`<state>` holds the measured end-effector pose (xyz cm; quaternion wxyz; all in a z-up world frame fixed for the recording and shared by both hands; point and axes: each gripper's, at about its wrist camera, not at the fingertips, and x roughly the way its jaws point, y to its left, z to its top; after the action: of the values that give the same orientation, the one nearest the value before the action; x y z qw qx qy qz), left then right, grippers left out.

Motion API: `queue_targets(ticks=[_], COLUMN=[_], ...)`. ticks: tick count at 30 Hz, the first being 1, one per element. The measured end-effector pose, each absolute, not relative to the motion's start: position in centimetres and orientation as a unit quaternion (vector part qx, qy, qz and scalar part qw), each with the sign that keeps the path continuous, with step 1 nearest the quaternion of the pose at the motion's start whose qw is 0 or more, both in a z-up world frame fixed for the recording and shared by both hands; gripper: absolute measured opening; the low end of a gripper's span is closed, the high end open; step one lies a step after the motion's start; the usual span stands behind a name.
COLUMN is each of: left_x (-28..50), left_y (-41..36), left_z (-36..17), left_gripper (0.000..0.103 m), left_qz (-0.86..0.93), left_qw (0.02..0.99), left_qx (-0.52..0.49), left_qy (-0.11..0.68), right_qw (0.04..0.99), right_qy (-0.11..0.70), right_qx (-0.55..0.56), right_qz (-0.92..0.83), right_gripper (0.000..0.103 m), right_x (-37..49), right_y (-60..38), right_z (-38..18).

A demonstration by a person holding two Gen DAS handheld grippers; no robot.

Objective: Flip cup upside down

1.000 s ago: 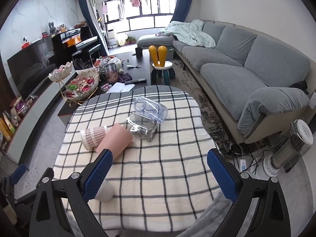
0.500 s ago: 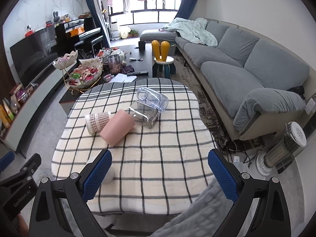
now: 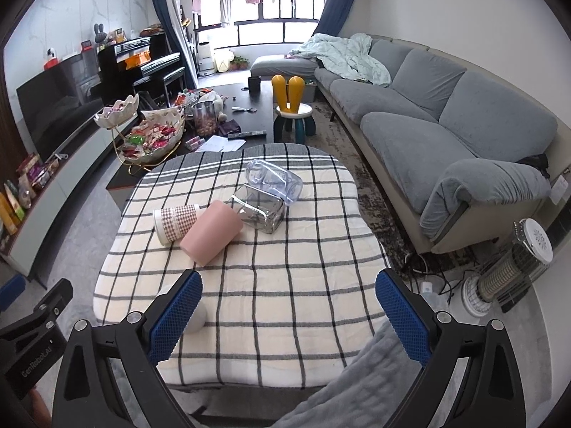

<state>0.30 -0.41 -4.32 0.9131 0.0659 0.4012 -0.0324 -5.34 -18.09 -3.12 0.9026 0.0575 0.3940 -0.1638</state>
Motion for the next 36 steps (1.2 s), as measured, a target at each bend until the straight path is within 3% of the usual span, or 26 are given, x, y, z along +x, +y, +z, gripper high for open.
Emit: queue_targets(ticks=[18,36], left_x=[0.32,0.24], left_y=[-0.55,-0.56], left_z=[-4.40,-4.32], left_gripper=[0.091,0.098], left_qz=[-0.034,-0.038], left_qw=[0.913,0.915], left_qx=[0.066,0.070], left_qy=[0.401,0.395], right_qw=[0.903,0.903], right_qy=[0.393,0.393], right_qx=[0.057,0.058], right_qz=[-0.164,-0.164], right_gripper=[0.098,0.098], right_x=[-5.33,-5.39], right_y=[-18.06,-18.05], right_z=[-3.01,-3.05])
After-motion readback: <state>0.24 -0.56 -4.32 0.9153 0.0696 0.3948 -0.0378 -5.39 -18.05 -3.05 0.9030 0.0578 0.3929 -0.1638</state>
